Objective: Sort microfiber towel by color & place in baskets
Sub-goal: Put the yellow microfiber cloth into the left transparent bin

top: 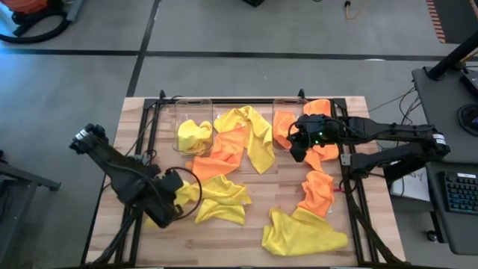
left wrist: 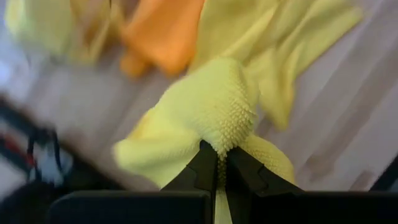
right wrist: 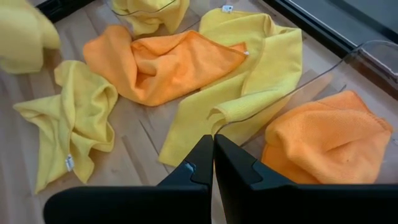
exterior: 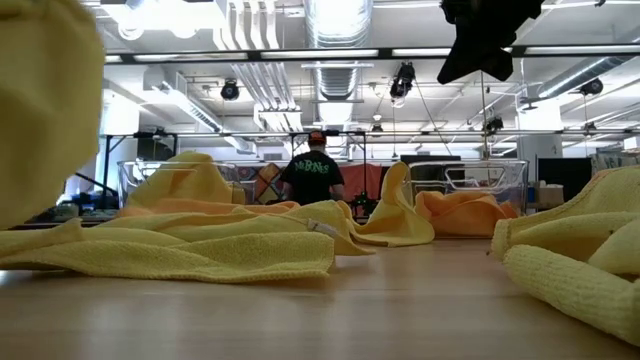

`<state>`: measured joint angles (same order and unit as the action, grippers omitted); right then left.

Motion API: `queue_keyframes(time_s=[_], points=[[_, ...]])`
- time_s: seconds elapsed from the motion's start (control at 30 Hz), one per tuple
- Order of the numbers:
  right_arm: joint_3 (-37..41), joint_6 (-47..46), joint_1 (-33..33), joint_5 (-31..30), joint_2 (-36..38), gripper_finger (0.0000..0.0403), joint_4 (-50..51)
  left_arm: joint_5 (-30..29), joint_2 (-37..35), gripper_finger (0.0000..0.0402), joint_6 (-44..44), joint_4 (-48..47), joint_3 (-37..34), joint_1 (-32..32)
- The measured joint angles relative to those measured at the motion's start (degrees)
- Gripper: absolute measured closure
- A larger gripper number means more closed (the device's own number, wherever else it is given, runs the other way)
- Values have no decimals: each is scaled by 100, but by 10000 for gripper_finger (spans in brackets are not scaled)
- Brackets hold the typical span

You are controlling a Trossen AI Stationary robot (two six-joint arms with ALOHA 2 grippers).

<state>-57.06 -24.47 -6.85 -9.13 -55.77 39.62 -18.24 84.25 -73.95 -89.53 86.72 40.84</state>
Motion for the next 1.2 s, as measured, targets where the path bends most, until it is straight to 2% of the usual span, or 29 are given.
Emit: queue_keyframes(time_s=[0.57,0.83,0.97,1.2], points=[[0,67,0,0,0,394,-2,-3023,4,401,2282,-49,2763,-7],[0,118,0,-2,0,394,-4,-4466,-3,401,3474,-49,3495,-303],[0,116,0,-7,0,394,-7,-4575,-3,401,3887,-49,3499,-853],[0,117,0,-9,0,394,-66,-4579,-3,401,4628,-49,3219,-2359]])
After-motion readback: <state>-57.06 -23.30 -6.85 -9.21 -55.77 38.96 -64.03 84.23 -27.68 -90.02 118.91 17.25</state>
